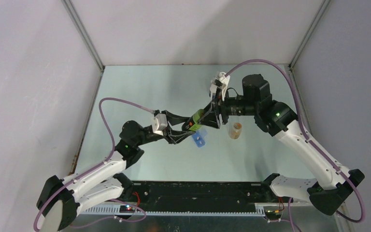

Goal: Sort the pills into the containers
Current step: Screw the lid of the pill bottle onto the pill bottle.

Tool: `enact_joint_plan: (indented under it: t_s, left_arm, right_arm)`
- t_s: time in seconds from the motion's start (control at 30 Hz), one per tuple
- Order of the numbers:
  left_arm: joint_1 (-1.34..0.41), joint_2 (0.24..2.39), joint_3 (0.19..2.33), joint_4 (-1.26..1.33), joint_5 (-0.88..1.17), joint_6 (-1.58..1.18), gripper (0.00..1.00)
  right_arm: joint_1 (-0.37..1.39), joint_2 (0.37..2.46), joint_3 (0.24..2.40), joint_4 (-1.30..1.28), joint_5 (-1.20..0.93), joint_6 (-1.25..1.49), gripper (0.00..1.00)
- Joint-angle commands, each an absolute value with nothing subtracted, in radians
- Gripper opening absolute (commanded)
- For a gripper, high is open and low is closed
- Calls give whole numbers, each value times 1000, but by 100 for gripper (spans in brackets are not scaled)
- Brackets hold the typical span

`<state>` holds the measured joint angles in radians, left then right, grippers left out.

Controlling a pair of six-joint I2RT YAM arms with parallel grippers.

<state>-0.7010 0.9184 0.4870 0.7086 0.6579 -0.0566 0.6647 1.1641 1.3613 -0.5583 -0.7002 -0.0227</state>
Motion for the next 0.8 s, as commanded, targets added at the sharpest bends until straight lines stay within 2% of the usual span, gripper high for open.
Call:
enact_joint_plan:
  t_s: [0.0, 0.17, 0.3, 0.53, 0.77]
  left_arm:
    - [-708, 920, 554, 724, 616, -3, 0]
    - [-709, 899, 541, 707, 549, 18, 0]
    - [-708, 891, 537, 695, 522, 30, 0]
    - [-708, 885, 538, 686, 495, 31, 0]
    - [-708, 890, 560, 631, 486, 43, 0]
  right_arm:
    - [713, 1192, 1347, -418, -574, 212, 48]
    - [725, 1203, 1348, -426, -390, 445, 42]
    - [740, 1200, 1347, -434, -302, 536, 46]
    - [751, 1204, 1359, -449, -339, 429, 54]
    - [771, 1204, 1388, -517, -343, 272, 55]
